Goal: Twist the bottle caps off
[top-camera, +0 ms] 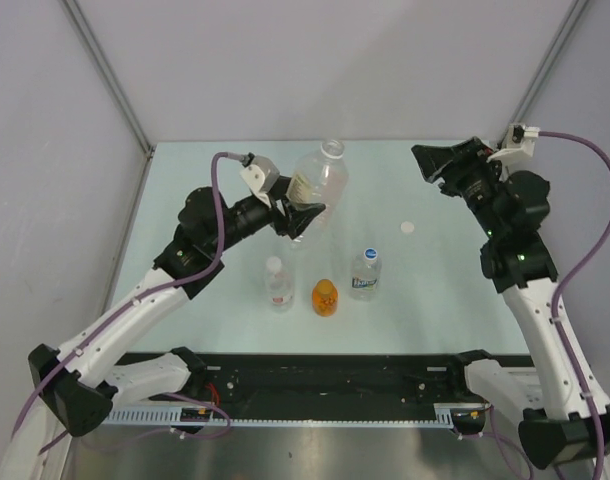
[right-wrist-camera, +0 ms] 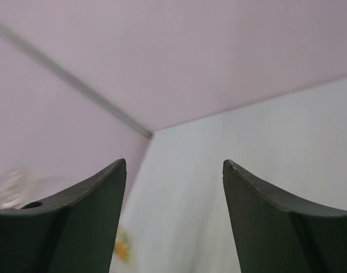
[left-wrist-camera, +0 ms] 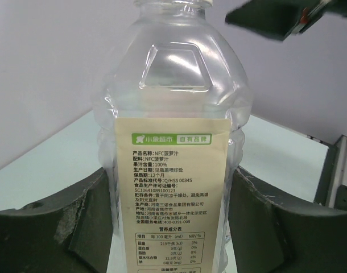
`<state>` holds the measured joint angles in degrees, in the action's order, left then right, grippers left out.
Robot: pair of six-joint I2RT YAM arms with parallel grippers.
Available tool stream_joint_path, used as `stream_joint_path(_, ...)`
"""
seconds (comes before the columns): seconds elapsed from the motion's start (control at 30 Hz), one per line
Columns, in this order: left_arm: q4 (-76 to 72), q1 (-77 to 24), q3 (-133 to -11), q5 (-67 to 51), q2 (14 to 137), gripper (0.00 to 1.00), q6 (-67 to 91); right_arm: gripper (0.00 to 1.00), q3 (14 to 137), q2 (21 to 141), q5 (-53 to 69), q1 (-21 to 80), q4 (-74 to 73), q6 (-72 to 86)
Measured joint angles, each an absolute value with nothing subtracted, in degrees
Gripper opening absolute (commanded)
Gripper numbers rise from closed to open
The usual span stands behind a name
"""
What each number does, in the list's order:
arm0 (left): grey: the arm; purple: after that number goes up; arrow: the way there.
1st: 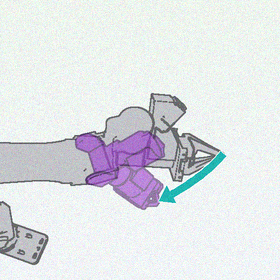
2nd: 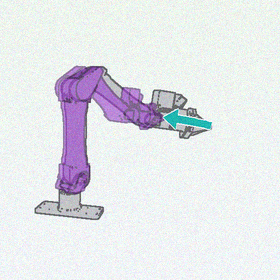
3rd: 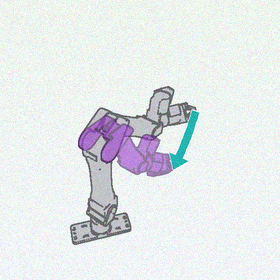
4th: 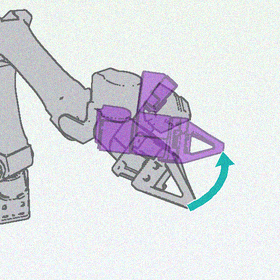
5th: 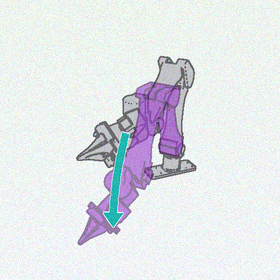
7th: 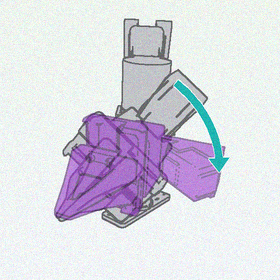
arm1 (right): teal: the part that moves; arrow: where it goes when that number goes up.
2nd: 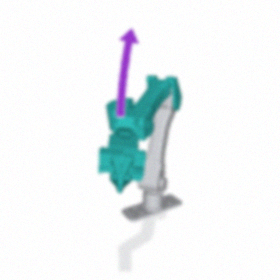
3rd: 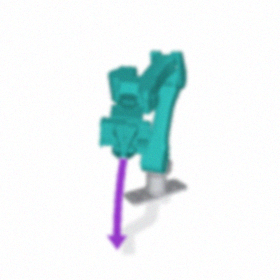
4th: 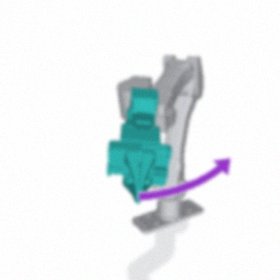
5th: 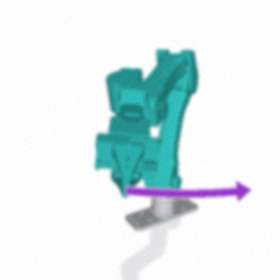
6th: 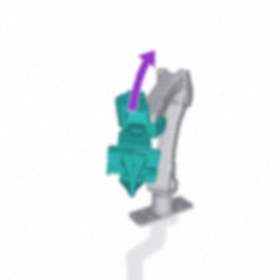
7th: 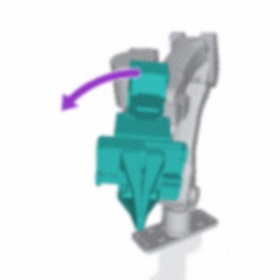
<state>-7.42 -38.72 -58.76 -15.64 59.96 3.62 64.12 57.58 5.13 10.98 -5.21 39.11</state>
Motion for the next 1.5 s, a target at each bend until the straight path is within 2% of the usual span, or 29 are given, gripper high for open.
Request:
stream_joint_path(0.23, -2.66, -38.79, -66.57, -27.59, 65.98, 0.0, 3.01, 0.85, 64.84, 51.0, 23.42, 11.38, 0.71, 42.87)
stream_joint_path(0.43, 2.02, -39.09, -72.97, -35.59, 71.88, 0.0, 2.9, 0.87, 67.51, 51.33, 27.59, 15.16, -3.46, 42.13)
stream_joint_path(0.93, 9.06, -41.71, -75.57, -37.6, 76.58, 0.0, 1.45, 0.86, 72.58, 54.46, 19.66, 25.98, -10.35, 33.58)
stream_joint_path(1.5, 9.52, -42.41, -75.77, -36.67, 76.62, 0.0, -0.1, 0.88, 73.43, 53.04, 9.04, 27.79, -16.45, 29.61)
